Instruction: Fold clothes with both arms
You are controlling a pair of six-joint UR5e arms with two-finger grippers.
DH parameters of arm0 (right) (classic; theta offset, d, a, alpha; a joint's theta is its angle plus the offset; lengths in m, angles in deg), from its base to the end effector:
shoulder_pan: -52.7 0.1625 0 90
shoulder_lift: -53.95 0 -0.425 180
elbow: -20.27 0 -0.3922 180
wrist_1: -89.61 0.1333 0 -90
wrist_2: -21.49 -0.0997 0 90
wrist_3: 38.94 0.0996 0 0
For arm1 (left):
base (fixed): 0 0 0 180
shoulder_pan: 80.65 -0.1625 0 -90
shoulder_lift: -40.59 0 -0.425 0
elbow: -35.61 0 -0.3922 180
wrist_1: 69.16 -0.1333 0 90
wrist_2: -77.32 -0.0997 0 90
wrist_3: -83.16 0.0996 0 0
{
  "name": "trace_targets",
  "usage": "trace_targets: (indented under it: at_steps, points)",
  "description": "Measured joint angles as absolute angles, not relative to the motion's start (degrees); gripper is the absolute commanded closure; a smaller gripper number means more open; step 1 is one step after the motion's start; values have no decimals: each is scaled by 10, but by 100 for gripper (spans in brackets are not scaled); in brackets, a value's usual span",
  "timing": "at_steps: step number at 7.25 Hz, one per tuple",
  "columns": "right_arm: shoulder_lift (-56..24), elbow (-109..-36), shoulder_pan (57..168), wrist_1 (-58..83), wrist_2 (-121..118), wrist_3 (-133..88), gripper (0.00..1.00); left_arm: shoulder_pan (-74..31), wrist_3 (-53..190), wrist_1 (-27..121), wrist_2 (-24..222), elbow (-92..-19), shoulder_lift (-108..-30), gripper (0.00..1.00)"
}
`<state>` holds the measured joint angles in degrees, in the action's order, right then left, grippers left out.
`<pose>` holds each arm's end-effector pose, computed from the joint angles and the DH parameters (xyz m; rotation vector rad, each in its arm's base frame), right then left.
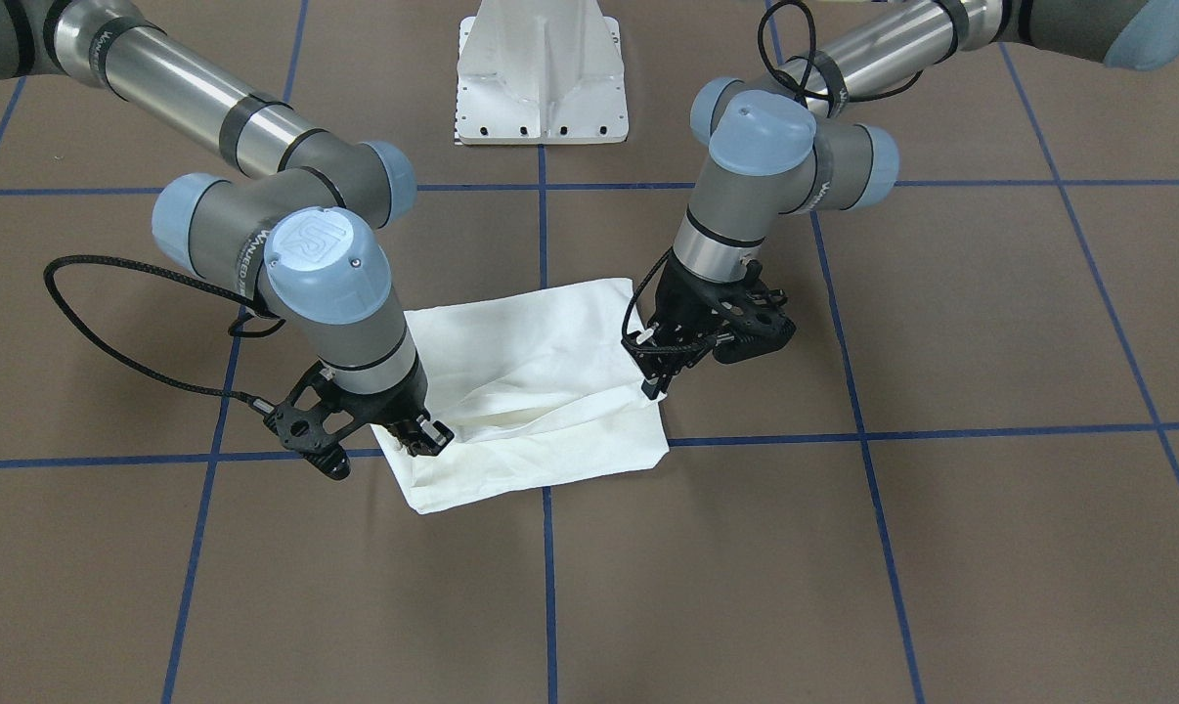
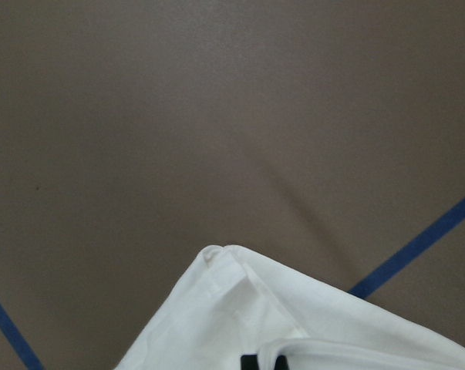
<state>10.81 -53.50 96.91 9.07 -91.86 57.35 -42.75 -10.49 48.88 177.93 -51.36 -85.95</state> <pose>-0.4956 -0.6131 0.2590 -0.1484 -0.7955 0.6916 0.4925 -0.5291 0.2464 0.1580 1.0879 -0.5526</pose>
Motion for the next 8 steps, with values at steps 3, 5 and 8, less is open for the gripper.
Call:
trace_targets:
  at_steps: [3, 5, 8]
  points:
    - [115, -495, 1011, 127, -942, 489, 0, -401, -74, 538, 1781, -478, -858, 0]
    - [90, -494, 1055, 128, -977, 414, 0, -385, -31, 554, 1794, -484, -841, 0]
    - [-9, -525, 1148, 128, -1054, 234, 0, -330, 160, 550, 1882, -551, -759, 0]
